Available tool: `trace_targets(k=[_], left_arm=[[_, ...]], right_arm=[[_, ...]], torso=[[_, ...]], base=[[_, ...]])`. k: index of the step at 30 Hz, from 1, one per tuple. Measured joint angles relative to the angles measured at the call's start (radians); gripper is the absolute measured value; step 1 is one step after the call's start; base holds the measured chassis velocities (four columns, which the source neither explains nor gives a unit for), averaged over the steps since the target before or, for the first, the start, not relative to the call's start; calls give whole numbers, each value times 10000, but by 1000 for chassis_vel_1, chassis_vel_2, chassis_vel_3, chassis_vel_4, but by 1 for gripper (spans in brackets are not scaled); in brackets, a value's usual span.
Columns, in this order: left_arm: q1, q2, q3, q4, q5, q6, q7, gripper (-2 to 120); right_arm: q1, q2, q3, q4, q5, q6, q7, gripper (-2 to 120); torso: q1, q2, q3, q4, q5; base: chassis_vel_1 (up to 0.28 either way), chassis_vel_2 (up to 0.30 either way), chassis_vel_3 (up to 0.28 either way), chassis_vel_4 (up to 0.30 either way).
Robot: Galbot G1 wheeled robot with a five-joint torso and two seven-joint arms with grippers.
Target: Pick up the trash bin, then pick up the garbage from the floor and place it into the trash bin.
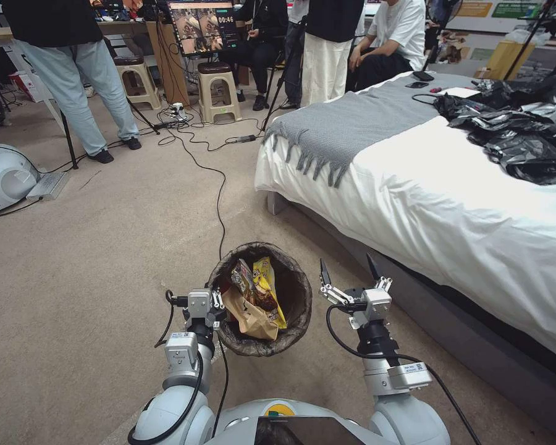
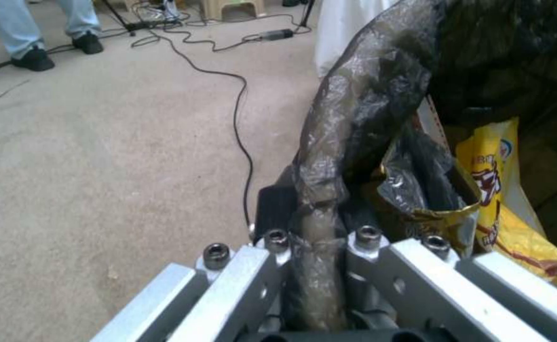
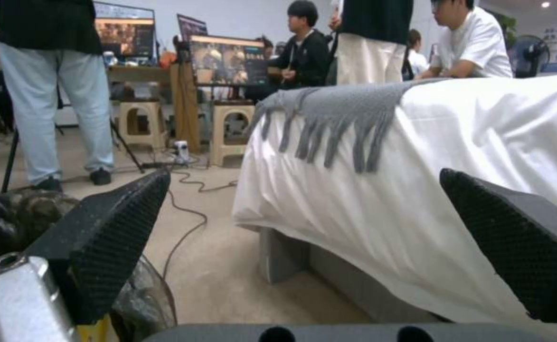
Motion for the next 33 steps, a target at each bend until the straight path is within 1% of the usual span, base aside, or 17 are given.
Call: trace_targets(k=[1,3,11,12,15,27,28,29,33], left_arm=[[1,0,0,0,0,0,0,0],[1,0,0,0,0,0,0,2],[0,0,0,0,0,0,0,2],[0,0,1,0,0,0,0,0],[0,0,0,0,0,0,0,2],[0,0,0,0,0,0,0,2],[-1,0,0,0,0,0,0,0],[-1,0,0,0,0,0,0,2],[0,0,0,0,0,0,0,2]], right_arm=[[-4,66,2,-50,-3,47,-9,100],[9,87,23,-84,0,71,-18,100],[76,115,212,-155,89,181,-91,100],[86,111,229,-163,99,185,-94,100],[100,109,244,-188,110,197,-103,100],[255,60,419,-281,274,195,-148,100],[269,48,436,-290,294,187,-157,100],[281,34,450,-301,308,178,-167,100],[319,18,468,-343,312,157,-180,100]], torso=[[0,0,0,0,-1],[0,0,0,0,0],[0,0,0,-1,0],[0,0,0,-2,-1],[0,0,0,-2,0],[0,0,0,-2,0],[0,0,1,-2,0],[0,0,1,-2,0],[0,0,1,-1,0]], base=[[0,0,0,0],[0,0,0,0],[0,0,0,0],[0,0,0,0],[30,29,27,34],[71,64,69,78],[92,96,82,99],[92,97,89,99],[108,106,106,114]])
